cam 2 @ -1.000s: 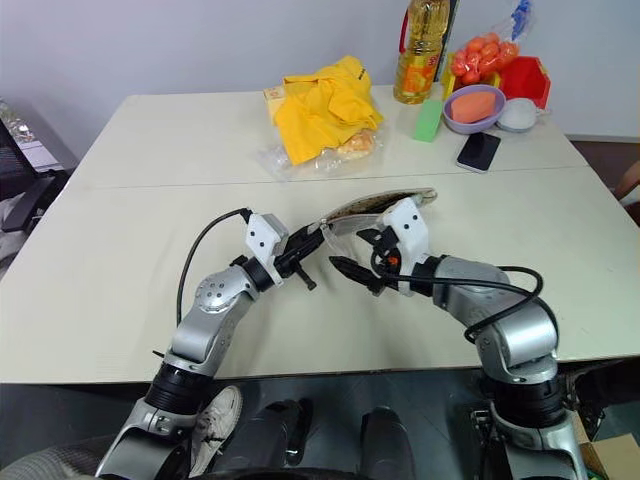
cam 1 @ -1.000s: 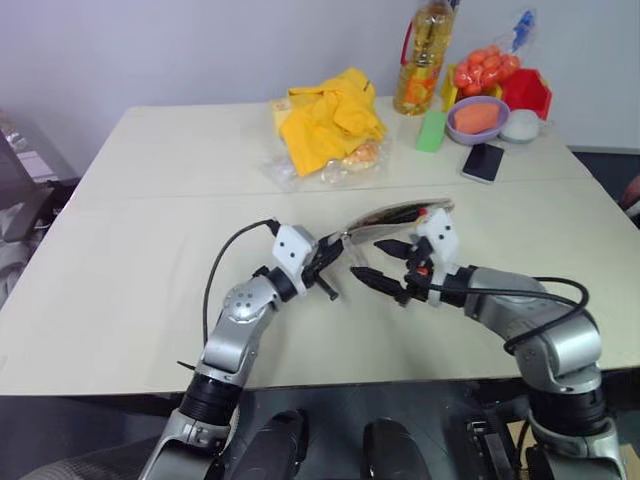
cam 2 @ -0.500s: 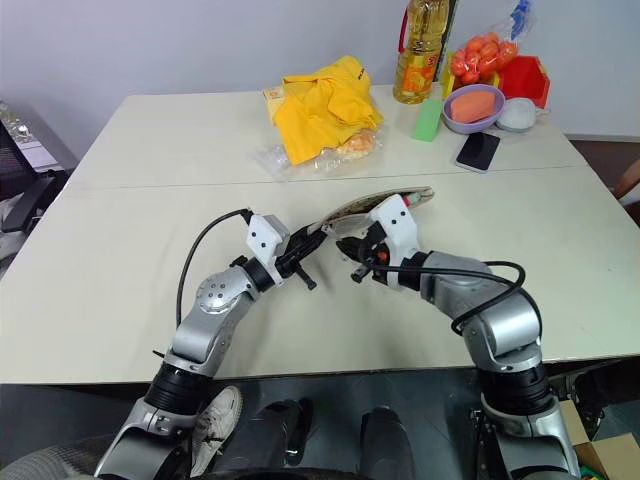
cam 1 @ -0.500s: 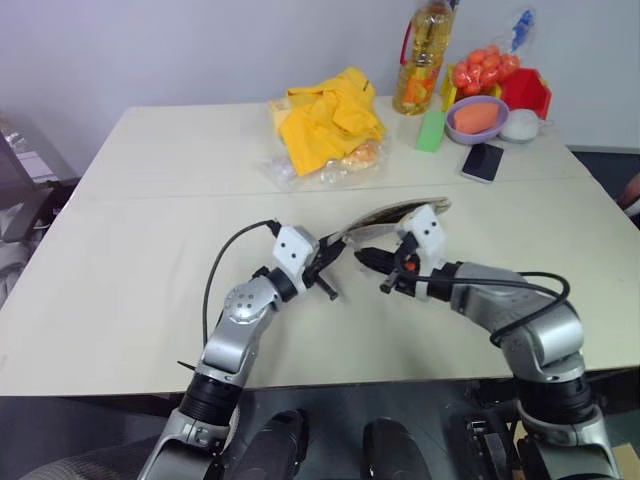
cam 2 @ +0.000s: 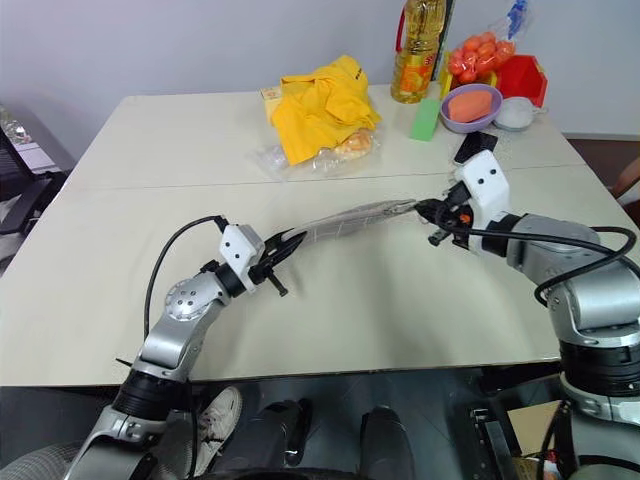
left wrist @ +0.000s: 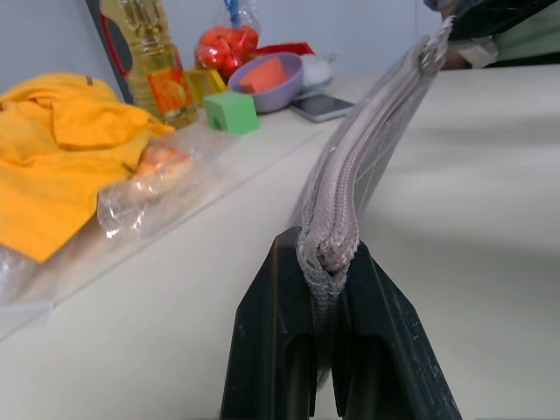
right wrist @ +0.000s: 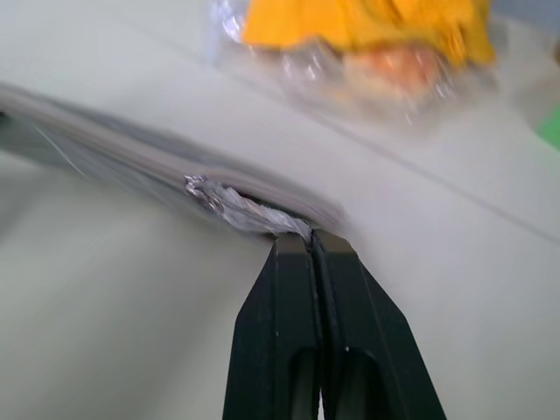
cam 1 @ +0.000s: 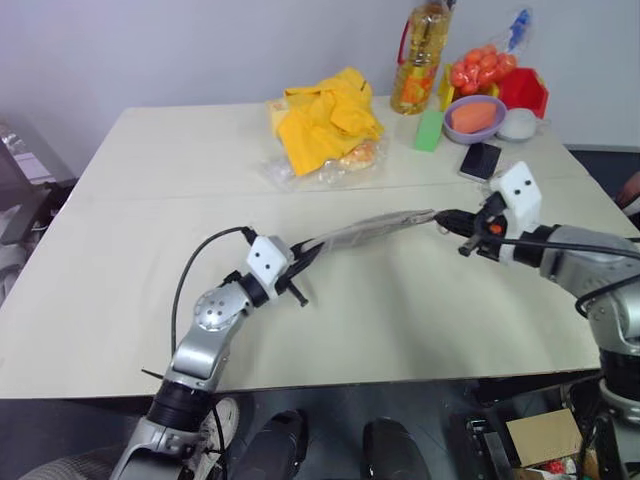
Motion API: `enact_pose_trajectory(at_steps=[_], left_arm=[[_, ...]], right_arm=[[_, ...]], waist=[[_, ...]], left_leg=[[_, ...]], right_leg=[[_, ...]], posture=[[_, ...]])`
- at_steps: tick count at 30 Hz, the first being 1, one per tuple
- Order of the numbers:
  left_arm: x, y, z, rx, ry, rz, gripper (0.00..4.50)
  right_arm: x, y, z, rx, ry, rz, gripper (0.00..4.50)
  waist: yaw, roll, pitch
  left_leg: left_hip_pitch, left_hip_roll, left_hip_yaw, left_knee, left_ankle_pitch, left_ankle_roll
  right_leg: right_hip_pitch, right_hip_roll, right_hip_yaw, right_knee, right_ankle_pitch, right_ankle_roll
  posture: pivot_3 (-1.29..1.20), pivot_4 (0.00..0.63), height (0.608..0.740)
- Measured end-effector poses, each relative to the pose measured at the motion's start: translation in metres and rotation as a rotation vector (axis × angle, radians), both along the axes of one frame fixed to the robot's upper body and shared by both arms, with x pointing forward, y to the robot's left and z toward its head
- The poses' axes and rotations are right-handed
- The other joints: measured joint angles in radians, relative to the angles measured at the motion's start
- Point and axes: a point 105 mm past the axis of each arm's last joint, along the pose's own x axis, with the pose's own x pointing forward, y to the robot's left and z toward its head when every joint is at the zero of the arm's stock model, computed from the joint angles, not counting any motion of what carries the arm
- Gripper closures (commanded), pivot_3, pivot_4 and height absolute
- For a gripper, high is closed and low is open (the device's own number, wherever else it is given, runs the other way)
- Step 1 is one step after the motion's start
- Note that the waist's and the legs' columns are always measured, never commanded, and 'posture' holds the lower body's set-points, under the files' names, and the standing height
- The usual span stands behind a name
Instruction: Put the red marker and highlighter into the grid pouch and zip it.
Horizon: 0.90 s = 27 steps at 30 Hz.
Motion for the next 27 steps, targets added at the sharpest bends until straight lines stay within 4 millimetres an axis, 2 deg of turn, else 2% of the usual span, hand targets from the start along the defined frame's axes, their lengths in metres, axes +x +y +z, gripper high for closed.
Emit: enact_pose_trajectory(at_steps=[3, 6, 12, 13, 17, 21, 27], left_arm=[[-0.003, 0.006, -0.004, -0.004, 0.021, 0.011, 4.50], [-0.005, 0.016, -0.007, -0.023, 0.059, 0.031, 3.44], [-0.014, 0.046, -0.022, -0.025, 0.170, 0.123, 0.42], [-0.018, 0.053, -0.024, -0.034, 0.190, 0.144, 0.37], [-0.034, 0.081, -0.040, -0.058, 0.296, 0.235, 0.37], [-0.045, 0.095, -0.052, -0.068, 0.362, 0.300, 0.37], [-0.044, 0.118, -0.049, -0.091, 0.358, 0.408, 0.37]], right_arm=[[-0.002, -0.001, -0.008, -0.015, 0.018, 0.019, 4.45], [-0.006, 0.000, -0.011, -0.018, 0.028, 0.050, 3.63], [-0.019, 0.002, -0.027, 0.032, 0.101, 0.124, 0.55], [-0.021, 0.000, -0.028, 0.038, 0.103, 0.127, 0.03], [-0.030, -0.011, -0.036, 0.091, 0.136, 0.121, 0.03], [-0.033, -0.022, -0.039, 0.128, 0.137, 0.100, 0.03], [-0.032, -0.023, -0.048, 0.155, 0.131, 0.084, 0.03]], waist=[[-0.003, 0.000, 0.000], [-0.003, 0.000, 0.000], [0.002, 0.000, 0.000], [0.002, 0.000, 0.000], [0.003, 0.000, 0.000], [0.004, 0.000, 0.000], [0.003, 0.000, 0.000]], left_leg=[[0.000, 0.000, 0.000, 0.000, 0.000, 0.000], [0.000, 0.000, 0.000, 0.000, 0.000, 0.000], [0.000, 0.000, 0.000, 0.000, 0.000, 0.000], [0.000, 0.000, 0.000, 0.000, 0.000, 0.001], [0.000, 0.000, 0.000, 0.000, -0.001, 0.001], [0.000, 0.000, 0.000, 0.000, -0.001, 0.001], [0.000, 0.000, 0.001, 0.000, -0.001, 0.001]], right_leg=[[0.000, 0.000, 0.000, 0.000, 0.000, 0.000], [0.000, 0.000, 0.000, 0.000, 0.000, 0.000], [0.000, -0.001, 0.000, -0.001, 0.000, 0.000], [0.000, -0.001, 0.000, -0.001, 0.000, 0.000], [0.000, -0.002, 0.000, -0.001, 0.000, 0.000], [0.001, -0.003, 0.000, -0.001, 0.000, 0.000], [0.001, -0.003, 0.000, -0.001, 0.000, 0.000]], posture=[[0.00, 0.150, 0.740], [0.00, 0.150, 0.740], [0.00, 0.150, 0.740], [0.00, 0.150, 0.740], [0.00, 0.150, 0.740], [0.00, 0.150, 0.740], [0.00, 0.150, 0.740]])
